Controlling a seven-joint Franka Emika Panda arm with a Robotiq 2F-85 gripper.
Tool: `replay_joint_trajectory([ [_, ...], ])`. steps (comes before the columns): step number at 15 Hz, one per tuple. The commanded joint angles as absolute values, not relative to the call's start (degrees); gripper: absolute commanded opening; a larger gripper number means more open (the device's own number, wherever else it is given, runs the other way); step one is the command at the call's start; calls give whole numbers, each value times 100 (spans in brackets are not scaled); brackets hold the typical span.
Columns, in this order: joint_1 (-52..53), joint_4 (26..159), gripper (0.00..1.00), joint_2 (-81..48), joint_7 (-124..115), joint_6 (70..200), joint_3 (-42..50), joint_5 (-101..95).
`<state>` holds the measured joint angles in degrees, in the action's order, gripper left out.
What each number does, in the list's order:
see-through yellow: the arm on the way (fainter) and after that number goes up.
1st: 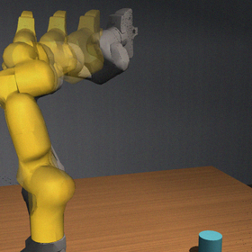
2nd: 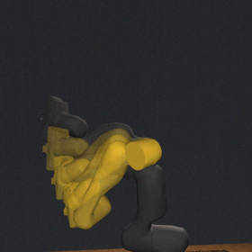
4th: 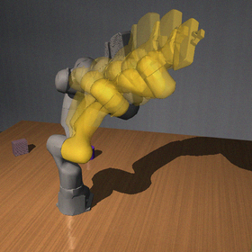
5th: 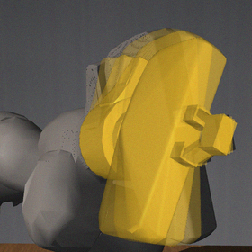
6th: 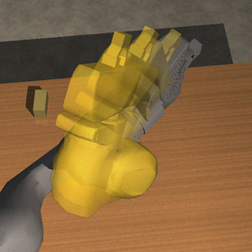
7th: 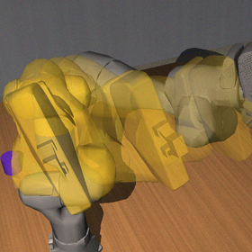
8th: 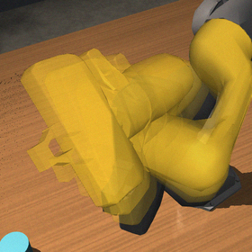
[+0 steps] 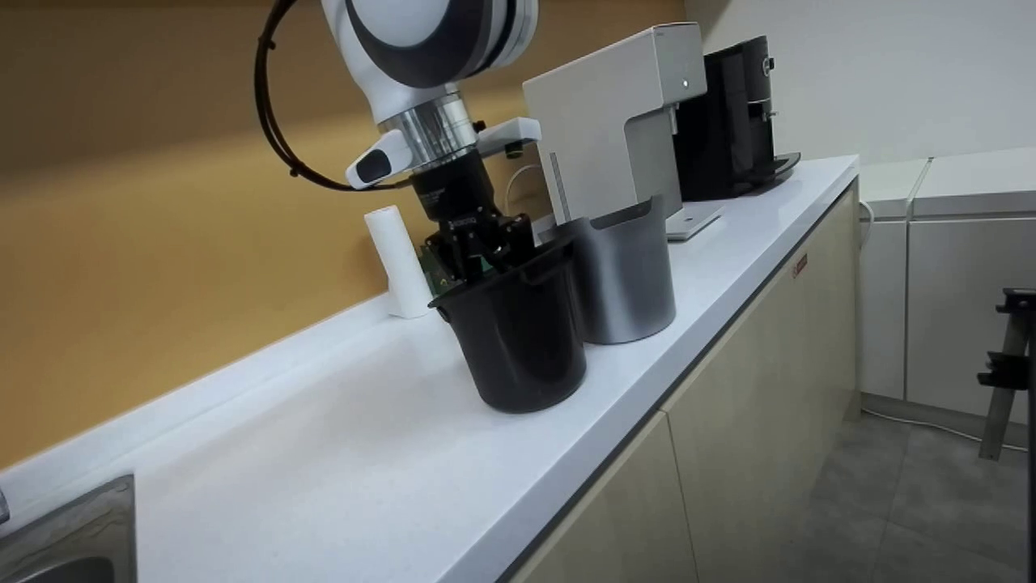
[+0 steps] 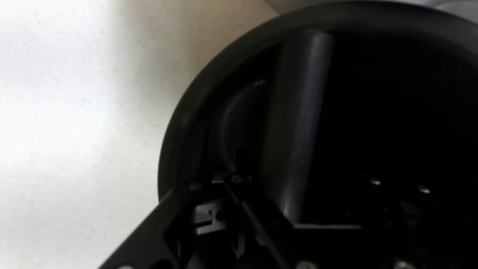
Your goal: Pick up the black bin and place it into the silver bin
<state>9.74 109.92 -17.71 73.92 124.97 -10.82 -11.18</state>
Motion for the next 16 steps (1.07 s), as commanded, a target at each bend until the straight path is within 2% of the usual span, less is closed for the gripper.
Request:
replay_joint_trajectory([
  [1, 934, 10812, 25, -1796, 7159, 12278, -1089, -1084],
  [4, 908, 10824, 7, -1765, 7176, 12210, -1102, -1038],
  [5, 906, 10830, 7, -1748, 7189, 12190, -1110, -1022],
  [7, 904, 10833, 1, -1717, 7209, 12157, -1124, -956],
  [16, 975, 10670, 0, -1340, 7334, 11852, -1256, -935],
])
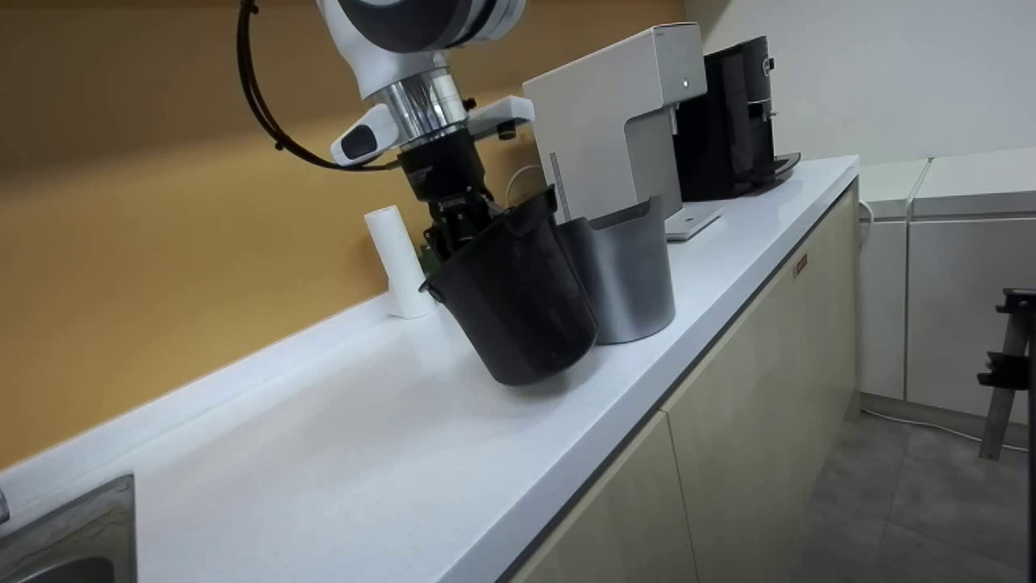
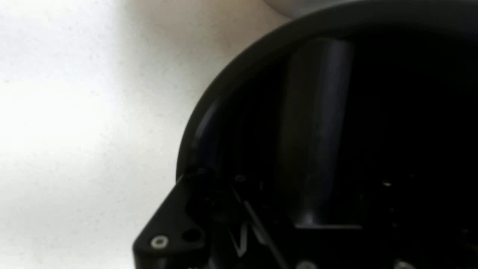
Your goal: Pick up the black bin and place it into the silver bin
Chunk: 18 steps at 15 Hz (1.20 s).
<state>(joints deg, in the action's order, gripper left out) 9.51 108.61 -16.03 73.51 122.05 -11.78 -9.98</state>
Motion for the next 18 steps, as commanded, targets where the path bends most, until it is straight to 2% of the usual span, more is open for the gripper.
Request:
replay_joint_trajectory([
  [1, 986, 10625, 0, -1283, 7353, 11791, -1282, -920],
  [13, 902, 9468, 0, -1079, 7220, 11361, -1108, -881],
  [18, 843, 9663, 0, -1062, 7367, 11451, -1073, -902],
])
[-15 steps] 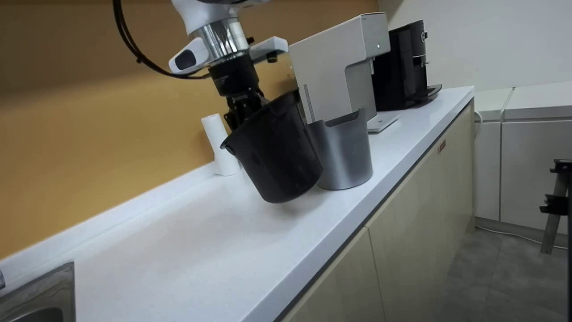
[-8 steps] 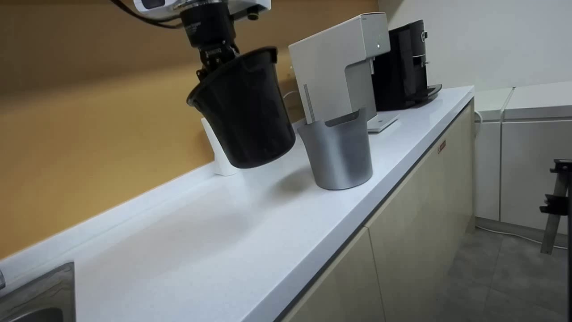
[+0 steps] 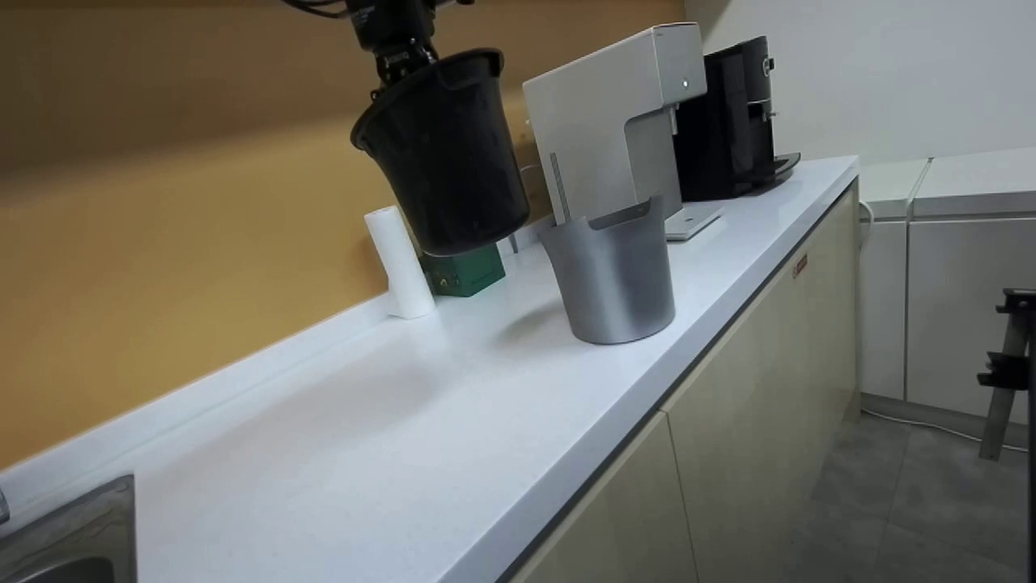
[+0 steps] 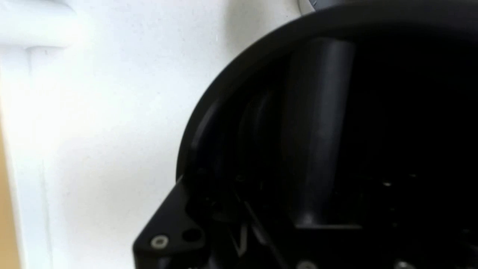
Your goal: Pick up the black bin and place it into the silver bin
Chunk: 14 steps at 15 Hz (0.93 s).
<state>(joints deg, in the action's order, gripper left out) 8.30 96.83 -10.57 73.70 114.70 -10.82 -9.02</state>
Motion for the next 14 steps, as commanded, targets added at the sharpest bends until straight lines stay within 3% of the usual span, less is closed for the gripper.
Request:
replay_joint_trajectory([
  [1, 876, 9778, 0, -1010, 7075, 11522, -1065, -911],
  [14, 523, 8868, 0, -1338, 4374, 11816, -396, -1501],
])
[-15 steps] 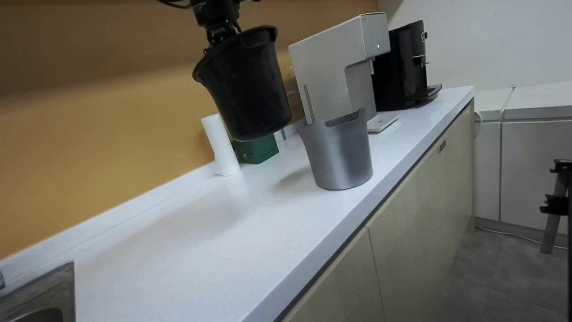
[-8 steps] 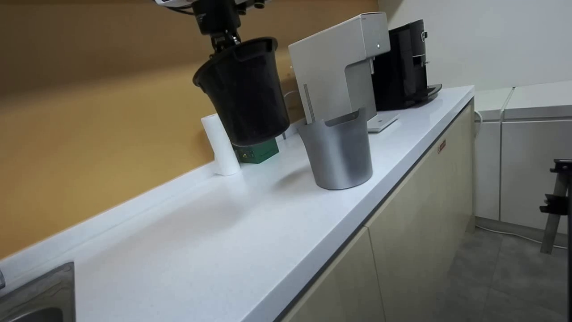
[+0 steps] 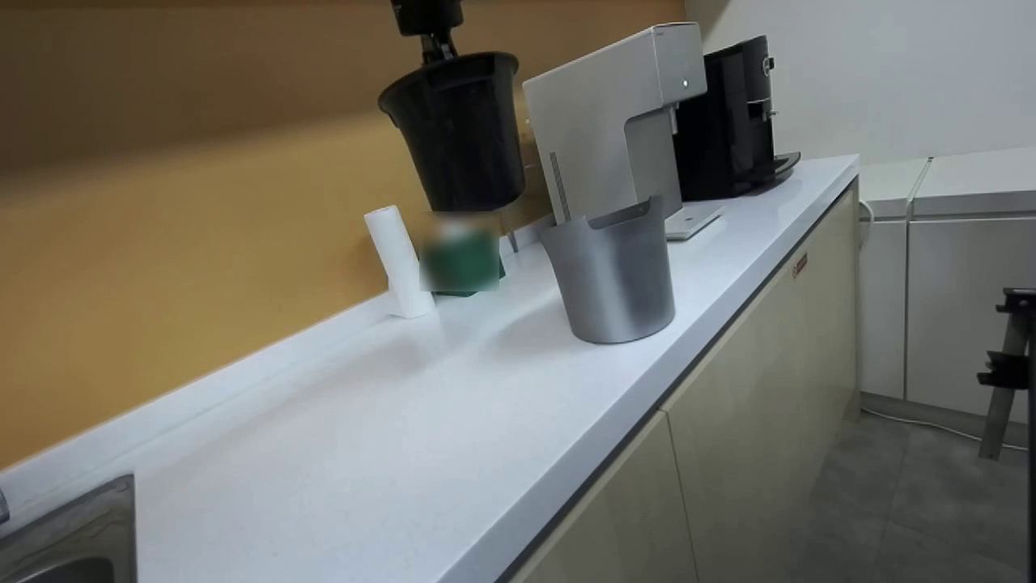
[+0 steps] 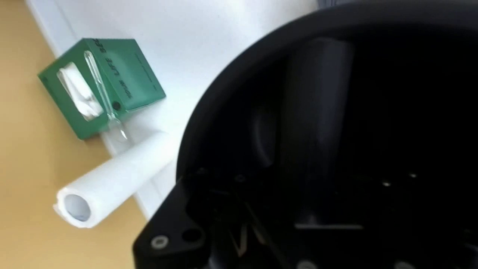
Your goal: Pick up the black bin and place it into the silver bin
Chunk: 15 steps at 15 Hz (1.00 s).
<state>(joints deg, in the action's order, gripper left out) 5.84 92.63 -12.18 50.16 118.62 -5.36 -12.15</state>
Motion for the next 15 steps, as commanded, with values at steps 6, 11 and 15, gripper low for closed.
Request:
replay_joint_trajectory([
  [6, 431, 8953, 0, -1111, 3275, 11393, -78, -2536],
  [11, 350, 8949, 0, -969, 3940, 10411, -200, -2431],
  [15, 346, 9019, 0, -1043, 3912, 10490, -258, -2380],
])
